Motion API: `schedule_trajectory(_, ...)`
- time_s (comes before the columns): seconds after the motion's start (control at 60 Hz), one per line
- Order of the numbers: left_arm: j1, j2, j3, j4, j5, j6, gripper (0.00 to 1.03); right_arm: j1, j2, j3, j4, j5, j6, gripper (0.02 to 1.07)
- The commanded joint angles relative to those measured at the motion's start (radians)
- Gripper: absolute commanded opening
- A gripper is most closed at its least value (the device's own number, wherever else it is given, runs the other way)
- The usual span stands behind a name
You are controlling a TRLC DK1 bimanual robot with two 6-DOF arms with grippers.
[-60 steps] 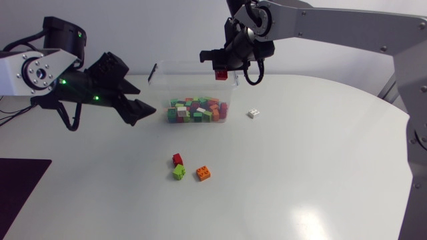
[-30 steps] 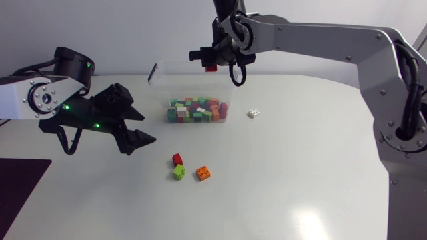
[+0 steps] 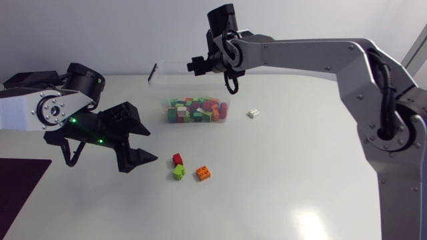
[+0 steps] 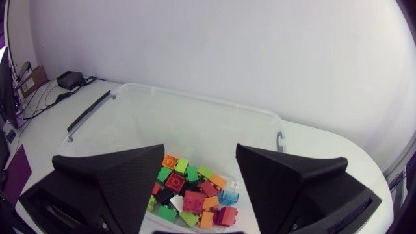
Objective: Place the duplo bricks in the container
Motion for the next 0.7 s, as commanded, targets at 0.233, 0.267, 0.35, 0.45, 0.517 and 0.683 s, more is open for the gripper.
schedule_trajectory(0.233,-0.055,0.17,0.016,0.039,-0.007,0.052,0.99,0.02,-0.391,-0.267,-0.094,-0.002,0.006,1.03)
schedule_trajectory(0.267,-0.06,0.187,0.019,0.058,-0.011,0.056,0.99,0.02,-0.431,-0.306,-0.094,-0.007,0.006,1.03)
schedule_trajectory(0.35,-0.064,0.23,0.022,0.099,-0.019,0.063,0.99,0.02,-0.528,-0.398,-0.094,-0.018,0.008,1.03)
schedule_trajectory(0.45,-0.066,0.296,0.025,0.163,-0.042,0.064,0.99,0.017,-0.621,-0.494,-0.094,-0.025,0.011,1.03)
schedule_trajectory(0.517,-0.068,0.325,0.03,0.193,-0.044,0.064,0.99,0.011,-0.664,-0.542,-0.094,-0.031,0.011,1.03)
schedule_trajectory(0.683,-0.087,0.357,0.037,0.234,-0.051,0.056,0.99,-0.013,-0.736,-0.628,-0.093,-0.044,0.012,1.03)
